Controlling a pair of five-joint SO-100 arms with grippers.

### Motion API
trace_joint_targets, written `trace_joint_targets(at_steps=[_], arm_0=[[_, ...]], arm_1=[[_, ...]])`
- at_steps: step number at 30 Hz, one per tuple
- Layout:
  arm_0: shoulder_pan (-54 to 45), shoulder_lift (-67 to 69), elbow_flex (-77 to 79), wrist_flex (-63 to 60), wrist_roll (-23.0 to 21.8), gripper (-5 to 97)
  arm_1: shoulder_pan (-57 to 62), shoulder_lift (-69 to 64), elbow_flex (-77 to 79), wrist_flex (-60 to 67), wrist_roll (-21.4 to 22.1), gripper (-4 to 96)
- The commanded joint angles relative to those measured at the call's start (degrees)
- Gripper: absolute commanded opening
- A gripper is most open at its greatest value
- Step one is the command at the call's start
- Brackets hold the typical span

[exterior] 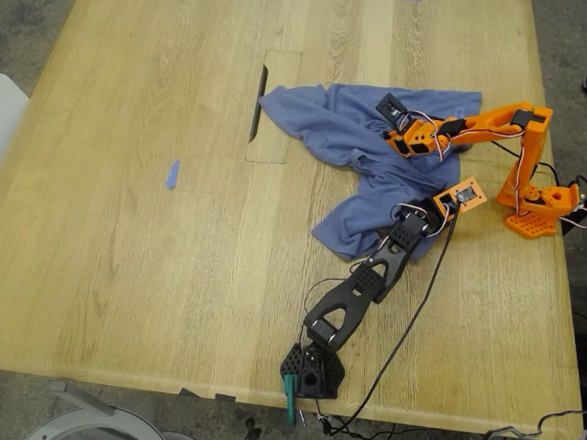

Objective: Fold a T-shirt

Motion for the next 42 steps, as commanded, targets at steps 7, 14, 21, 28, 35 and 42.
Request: trace_joint_targets(at_steps=[7, 14, 21, 28, 35, 42], arm_0=[[-8.88, 1.76, -1.58, 4.13, 0.0, 0], [-12.39, 9.32, -1.58, 10.02, -0.53, 0], [-14.68, 18.54, -1.67, 15.73, -1.14, 0], [-15.21, 28.92, -1.76, 20.3, -1.41, 0], [-15.03, 38.23, -1.76, 23.2, -1.32, 0], [-13.8, 44.56, -1.76, 26.02, -1.14, 0]], arm_1=[[-0.53, 10.46, 4.66, -1.32, 0.35, -0.1], [-1.14, 17.75, 9.49, -1.93, 0.35, -0.1], [-3.34, 20.3, 9.84, -2.99, 0.26, -0.2], [-5.71, 22.85, 6.94, -2.99, 0.09, -0.2], [-8.26, 26.63, 5.71, -3.08, 0.09, -0.2], [-9.93, 29.79, 5.71, -4.13, -0.09, -0.2]])
